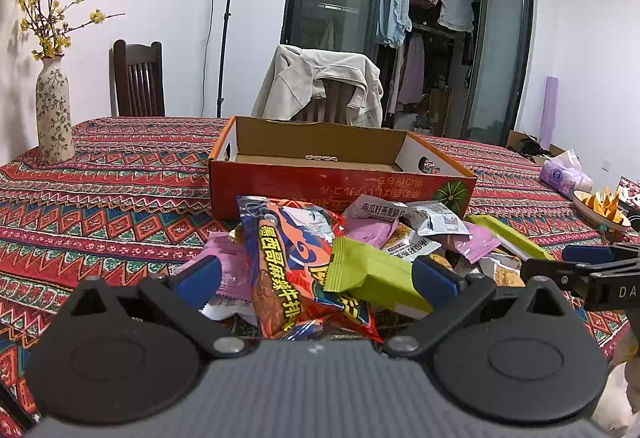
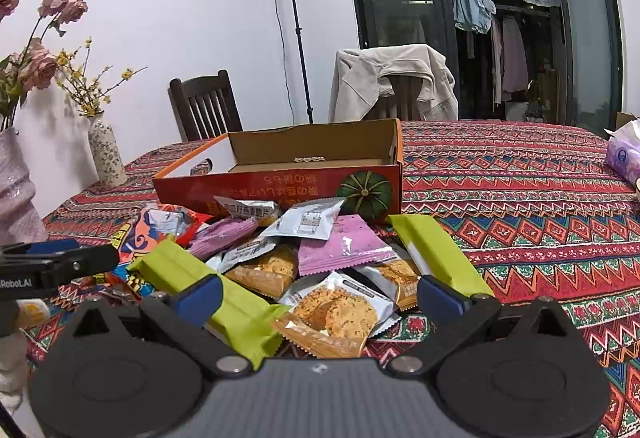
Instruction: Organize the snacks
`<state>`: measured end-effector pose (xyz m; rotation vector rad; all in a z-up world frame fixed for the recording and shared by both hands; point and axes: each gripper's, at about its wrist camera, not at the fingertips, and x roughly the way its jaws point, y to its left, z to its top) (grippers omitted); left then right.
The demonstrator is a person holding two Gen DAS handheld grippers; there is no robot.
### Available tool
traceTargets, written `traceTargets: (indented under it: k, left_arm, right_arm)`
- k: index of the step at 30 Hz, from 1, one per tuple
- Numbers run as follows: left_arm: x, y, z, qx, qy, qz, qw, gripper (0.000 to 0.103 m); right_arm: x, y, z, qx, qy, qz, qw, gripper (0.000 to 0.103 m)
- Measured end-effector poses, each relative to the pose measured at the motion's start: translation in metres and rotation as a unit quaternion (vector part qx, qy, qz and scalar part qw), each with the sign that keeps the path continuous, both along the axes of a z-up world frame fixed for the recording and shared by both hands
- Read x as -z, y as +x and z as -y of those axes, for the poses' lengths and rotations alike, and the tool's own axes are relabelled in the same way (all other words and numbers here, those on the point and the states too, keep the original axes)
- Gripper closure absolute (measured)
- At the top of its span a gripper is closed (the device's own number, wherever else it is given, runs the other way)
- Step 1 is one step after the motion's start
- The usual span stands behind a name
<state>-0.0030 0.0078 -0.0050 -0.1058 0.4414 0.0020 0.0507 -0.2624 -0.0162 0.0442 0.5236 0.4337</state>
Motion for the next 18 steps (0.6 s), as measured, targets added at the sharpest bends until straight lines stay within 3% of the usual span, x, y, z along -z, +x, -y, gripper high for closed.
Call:
traceTargets:
  k: [18]
  left_arm:
    - [0.0003, 0.0016, -0.0017, -0.002, -0.001, 0.001, 1.0000, 0.000]
  right_arm:
    - [0.0034, 0.0017, 0.0035, 0.002, -0.002, -0.001, 1.000, 0.000]
